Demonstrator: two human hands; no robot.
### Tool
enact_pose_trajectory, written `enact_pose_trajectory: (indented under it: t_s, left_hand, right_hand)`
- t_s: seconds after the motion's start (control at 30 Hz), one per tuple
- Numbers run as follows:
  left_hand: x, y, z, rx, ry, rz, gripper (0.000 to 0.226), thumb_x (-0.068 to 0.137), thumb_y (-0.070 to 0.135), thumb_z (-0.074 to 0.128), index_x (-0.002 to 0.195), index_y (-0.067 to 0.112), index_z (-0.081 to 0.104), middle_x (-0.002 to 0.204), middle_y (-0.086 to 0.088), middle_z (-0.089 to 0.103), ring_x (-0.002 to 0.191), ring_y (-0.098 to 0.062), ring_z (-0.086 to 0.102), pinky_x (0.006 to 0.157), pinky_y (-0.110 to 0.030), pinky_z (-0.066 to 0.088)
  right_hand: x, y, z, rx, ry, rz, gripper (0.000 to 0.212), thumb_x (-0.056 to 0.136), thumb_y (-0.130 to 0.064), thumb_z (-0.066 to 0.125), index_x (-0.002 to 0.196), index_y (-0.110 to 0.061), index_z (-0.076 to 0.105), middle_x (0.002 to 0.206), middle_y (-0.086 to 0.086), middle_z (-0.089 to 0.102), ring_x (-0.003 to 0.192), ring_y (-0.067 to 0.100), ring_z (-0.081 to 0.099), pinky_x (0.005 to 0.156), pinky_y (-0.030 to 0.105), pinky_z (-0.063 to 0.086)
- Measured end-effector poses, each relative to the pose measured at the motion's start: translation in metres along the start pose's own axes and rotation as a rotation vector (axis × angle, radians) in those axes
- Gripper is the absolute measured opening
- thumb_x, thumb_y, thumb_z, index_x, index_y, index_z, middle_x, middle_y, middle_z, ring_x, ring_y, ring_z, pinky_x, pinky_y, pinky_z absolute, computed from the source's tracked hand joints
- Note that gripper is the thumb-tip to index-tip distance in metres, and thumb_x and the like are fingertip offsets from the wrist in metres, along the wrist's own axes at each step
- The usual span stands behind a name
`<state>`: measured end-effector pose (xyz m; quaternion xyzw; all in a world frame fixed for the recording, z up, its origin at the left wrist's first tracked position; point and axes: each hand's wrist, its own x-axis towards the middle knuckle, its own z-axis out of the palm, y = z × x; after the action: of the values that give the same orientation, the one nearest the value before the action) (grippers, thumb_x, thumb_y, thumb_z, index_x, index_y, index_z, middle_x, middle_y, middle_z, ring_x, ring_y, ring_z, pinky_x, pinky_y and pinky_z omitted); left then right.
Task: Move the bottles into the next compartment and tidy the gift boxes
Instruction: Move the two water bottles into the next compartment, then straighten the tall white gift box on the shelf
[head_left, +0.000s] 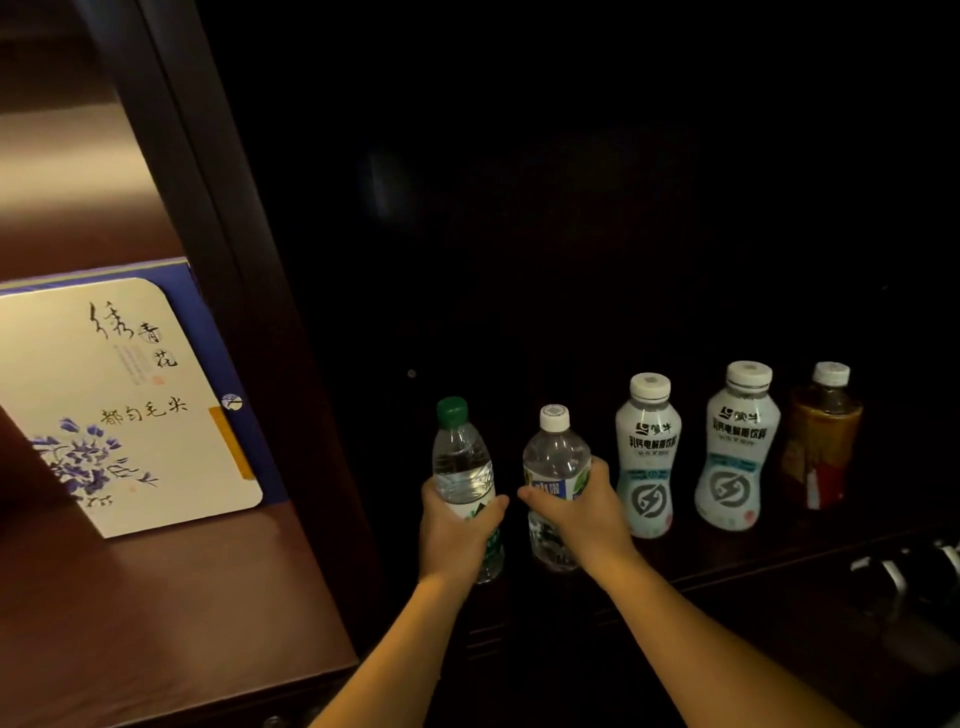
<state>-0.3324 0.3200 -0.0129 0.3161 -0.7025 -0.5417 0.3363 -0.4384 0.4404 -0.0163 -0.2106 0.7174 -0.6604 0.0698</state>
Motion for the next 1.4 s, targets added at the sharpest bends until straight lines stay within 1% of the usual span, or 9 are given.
enact_pose_trajectory:
  t_s: [0.27,0.4,0.53,0.6,0.67,0.73,0.87,0.97,1.4]
  left_hand:
    - [0.005,0.003,-0.001,0.017,-0.032,-0.006,0.078,0.062,0.037,0.085,0.122,0.033,0.036,0.103,0.018,0.057,0.087,0.003,0.055,0.064,-0.016,0.040]
    - [-0.005,0.003,-0.010,0.048,-0.086,-0.097,0.101,0.062,0.032,0.087,0.140,0.026,0.024,0.119,0.009,0.054,0.103,-0.015,0.056,0.082,-0.030,0.045]
    - [-0.029,0.007,-0.021,0.163,-0.085,-0.132,0.094,0.071,0.037,0.080,0.145,0.018,0.024,0.140,-0.004,0.049,0.123,-0.025,0.051,0.095,-0.037,0.046]
    - [-0.044,0.011,-0.029,0.220,-0.104,-0.087,0.080,0.077,0.040,0.073,0.141,0.016,0.032,0.131,-0.001,0.054,0.114,-0.019,0.056,0.087,-0.028,0.046]
    - [-0.058,0.016,-0.042,0.251,-0.155,-0.048,0.066,0.082,0.041,0.068,0.136,0.017,0.039,0.110,0.007,0.057,0.092,-0.009,0.058,0.073,-0.020,0.044]
    - [-0.071,0.020,-0.060,0.255,-0.205,-0.032,0.065,0.084,0.045,0.064,0.137,0.018,0.038,0.111,0.007,0.053,0.092,-0.008,0.052,0.077,-0.021,0.043]
    - [-0.092,0.023,-0.117,0.281,-0.268,0.008,0.057,0.087,0.050,0.058,0.133,0.022,0.042,0.123,0.004,0.054,0.101,-0.010,0.053,0.080,-0.024,0.043]
    - [-0.105,0.020,-0.172,0.288,-0.262,0.045,0.052,0.087,0.049,0.057,0.129,0.022,0.046,0.117,0.004,0.058,0.102,-0.012,0.057,0.085,-0.029,0.048]
    - [-0.121,-0.010,-0.462,0.357,0.086,0.009,0.043,0.088,0.045,0.058,0.123,0.021,0.050,0.103,0.005,0.059,0.092,-0.010,0.057,0.077,-0.028,0.043]
  right_hand:
    - [0.005,0.000,0.001,-0.002,-0.003,0.017,0.079,0.059,-0.042,0.088,0.122,-0.025,0.044,0.105,-0.010,0.065,0.089,0.001,0.064,0.067,0.016,0.047]
    - [-0.001,-0.002,-0.003,-0.060,-0.025,0.017,0.073,0.059,-0.034,0.091,0.119,-0.023,0.051,0.108,-0.006,0.066,0.096,0.008,0.065,0.073,0.020,0.049]
    - [-0.026,-0.007,-0.011,-0.103,0.027,0.050,0.065,0.063,-0.033,0.088,0.114,-0.015,0.052,0.102,-0.003,0.068,0.089,0.010,0.065,0.070,0.024,0.050]
    - [-0.042,-0.016,-0.012,-0.124,0.064,0.039,0.055,0.068,-0.037,0.084,0.110,-0.018,0.054,0.097,-0.008,0.067,0.086,0.008,0.065,0.065,0.022,0.048]
    - [-0.059,-0.027,-0.009,-0.172,0.090,0.014,0.045,0.073,-0.042,0.079,0.107,-0.023,0.058,0.093,-0.010,0.067,0.086,0.011,0.066,0.068,0.028,0.051]
    - [-0.080,-0.038,-0.003,-0.220,0.089,0.002,0.042,0.075,-0.046,0.074,0.108,-0.025,0.060,0.095,-0.010,0.068,0.088,0.012,0.066,0.072,0.031,0.051]
    - [-0.123,-0.061,0.019,-0.298,0.080,0.021,0.046,0.079,-0.052,0.070,0.113,-0.023,0.059,0.109,-0.002,0.066,0.093,0.016,0.062,0.081,0.035,0.050]
    - [-0.159,-0.078,0.046,-0.316,0.067,0.060,0.064,0.081,-0.054,0.067,0.132,-0.019,0.052,0.125,0.003,0.060,0.110,0.022,0.059,0.084,0.032,0.045]
    - [-0.271,-0.137,0.208,-0.328,-0.059,-0.040,0.057,0.086,-0.044,0.066,0.134,-0.016,0.052,0.128,0.006,0.060,0.110,0.024,0.058,0.086,0.034,0.046]
